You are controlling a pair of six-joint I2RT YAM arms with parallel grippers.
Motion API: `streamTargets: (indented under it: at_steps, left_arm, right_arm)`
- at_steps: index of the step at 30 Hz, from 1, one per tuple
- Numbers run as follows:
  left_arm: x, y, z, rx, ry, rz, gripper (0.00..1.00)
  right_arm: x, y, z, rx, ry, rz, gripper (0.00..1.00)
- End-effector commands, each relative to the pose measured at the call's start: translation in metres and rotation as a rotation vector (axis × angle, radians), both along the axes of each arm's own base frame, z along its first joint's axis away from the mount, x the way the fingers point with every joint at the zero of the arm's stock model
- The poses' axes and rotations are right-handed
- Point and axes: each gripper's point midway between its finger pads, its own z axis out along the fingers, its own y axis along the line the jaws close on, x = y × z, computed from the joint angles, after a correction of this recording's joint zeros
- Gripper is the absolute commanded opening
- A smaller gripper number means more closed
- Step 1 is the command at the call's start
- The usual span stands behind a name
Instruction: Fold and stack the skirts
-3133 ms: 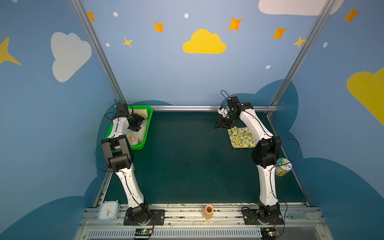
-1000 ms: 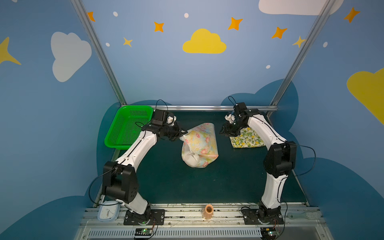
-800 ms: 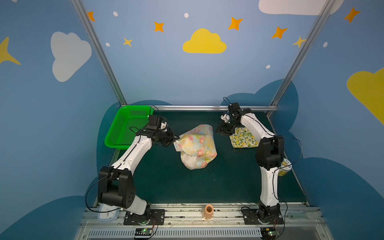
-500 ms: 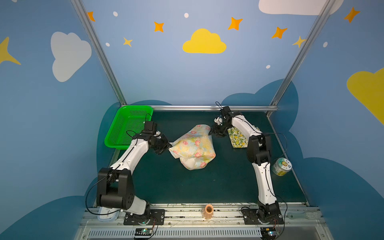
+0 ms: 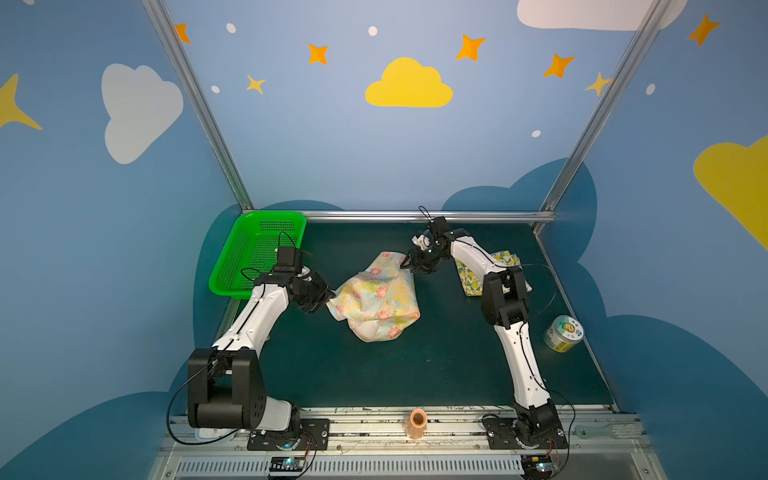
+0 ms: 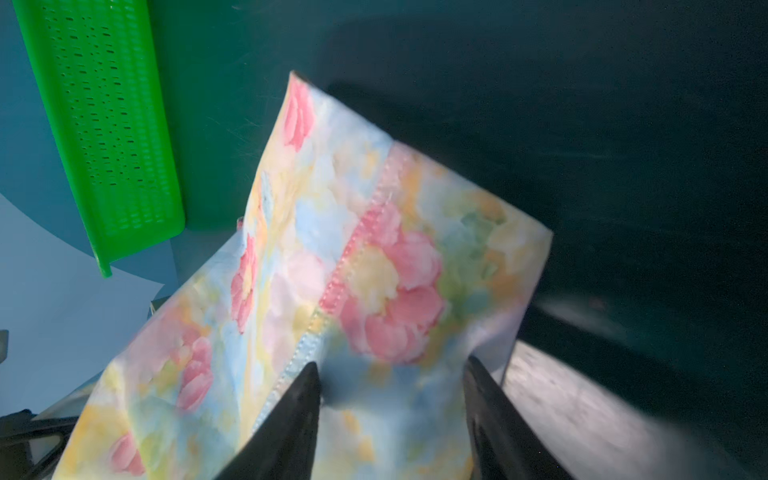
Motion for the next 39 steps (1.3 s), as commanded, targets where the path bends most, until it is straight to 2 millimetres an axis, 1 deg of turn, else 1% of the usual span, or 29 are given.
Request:
streamTargets:
  at_steps: [1,2,3,5,6,8,10,11,13,16,18,19,20,21,22,23,24,25,26,28,30,32,35,37,38,39]
  left_arm:
    - [-0.003,-0.001,0.002,-0.009,-0.004,-0.005,0.04]
    - [-0.003,-0.001,0.002,-0.010,-0.007,-0.004,0.04]
    - [-0.002,-0.001,0.002,-0.011,-0.010,-0.003,0.04]
    - [0.002,0.000,0.003,-0.007,-0.022,0.007,0.04]
    - [0.006,0.000,0.005,-0.006,-0.036,0.012,0.04]
    - [0.016,0.002,0.012,0.003,-0.070,0.023,0.04]
    - [0.032,0.005,0.026,0.016,-0.119,0.036,0.04]
    - [0.040,0.006,0.032,0.018,-0.144,0.040,0.04]
    - [0.062,0.006,0.048,0.016,-0.203,0.048,0.04]
    - [0.095,0.006,0.073,0.006,-0.290,0.060,0.04]
    - [0.114,0.004,0.085,-0.008,-0.345,0.074,0.04]
    - [0.124,0.003,0.092,-0.011,-0.385,0.081,0.04]
    - [0.131,0.003,0.094,-0.009,-0.414,0.095,0.04]
    - [0.138,0.002,0.095,-0.010,-0.445,0.108,0.04]
    - [0.143,-0.001,0.092,-0.017,-0.459,0.112,0.04]
    - [0.148,-0.003,0.088,-0.024,-0.460,0.114,0.05]
    - [0.150,-0.005,0.078,-0.032,-0.431,0.118,0.19]
    - [0.149,-0.007,0.065,-0.041,-0.393,0.117,0.37]
    - [0.147,-0.008,0.053,-0.041,-0.356,0.118,0.46]
    - [0.135,-0.004,0.029,-0.028,-0.286,0.129,0.49]
    - [0.117,0.002,0.009,-0.012,-0.224,0.144,0.54]
    - [0.097,0.007,-0.005,0.013,-0.170,0.151,0.54]
    - [0.068,0.014,-0.015,0.055,-0.125,0.150,0.55]
    - [0.054,0.017,-0.018,0.078,-0.110,0.148,0.55]
    - [0.049,0.019,-0.019,0.089,-0.103,0.146,0.55]
    - [0.046,0.020,-0.017,0.095,-0.104,0.142,0.54]
  right_arm:
    - [0.005,0.010,0.002,0.034,-0.002,-0.005,0.27]
    - [0.007,0.011,0.004,0.032,-0.011,-0.009,0.11]
    - [0.010,0.012,0.007,0.030,-0.025,-0.011,0.00]
    - [0.015,0.011,0.021,0.017,-0.065,-0.014,0.00]
    - [0.019,0.009,0.032,0.001,-0.103,-0.014,0.00]
    - [0.028,0.002,0.063,-0.033,-0.206,-0.007,0.00]
    - [0.038,-0.006,0.108,-0.062,-0.363,0.003,0.00]
    - [0.043,-0.011,0.129,-0.075,-0.420,-0.023,0.00]
    - [0.048,-0.019,0.183,-0.082,-0.582,-0.041,0.00]
    - [0.040,-0.031,0.261,-0.089,-0.776,-0.043,0.00]
    - [0.027,-0.035,0.298,-0.086,-0.861,-0.025,0.00]
    - [0.019,-0.036,0.311,-0.087,-0.894,-0.007,0.00]
    - [0.011,-0.036,0.320,-0.092,-0.914,0.006,0.00]
    - [0.003,-0.034,0.326,-0.105,-0.931,0.024,0.00]
    - [-0.008,-0.030,0.331,-0.114,-0.949,0.057,0.00]
    - [-0.016,-0.026,0.331,-0.130,-0.964,0.086,0.00]
    - [-0.025,-0.019,0.328,-0.157,-0.977,0.118,0.00]
    - [-0.034,-0.012,0.320,-0.185,-0.979,0.158,0.00]
    - [-0.041,-0.006,0.311,-0.216,-0.977,0.185,0.00]
    - [-0.054,0.007,0.287,-0.277,-0.964,0.222,0.00]
    - [-0.071,0.024,0.250,-0.287,-0.931,0.259,0.00]
    - [-0.091,0.039,0.210,-0.269,-0.877,0.280,0.00]
    - [-0.126,0.059,0.155,-0.239,-0.789,0.309,0.00]
    - [-0.148,0.070,0.127,-0.213,-0.728,0.327,0.00]
    - [-0.158,0.075,0.115,-0.197,-0.698,0.342,0.04]
    - [-0.165,0.077,0.108,-0.188,-0.661,0.341,0.15]
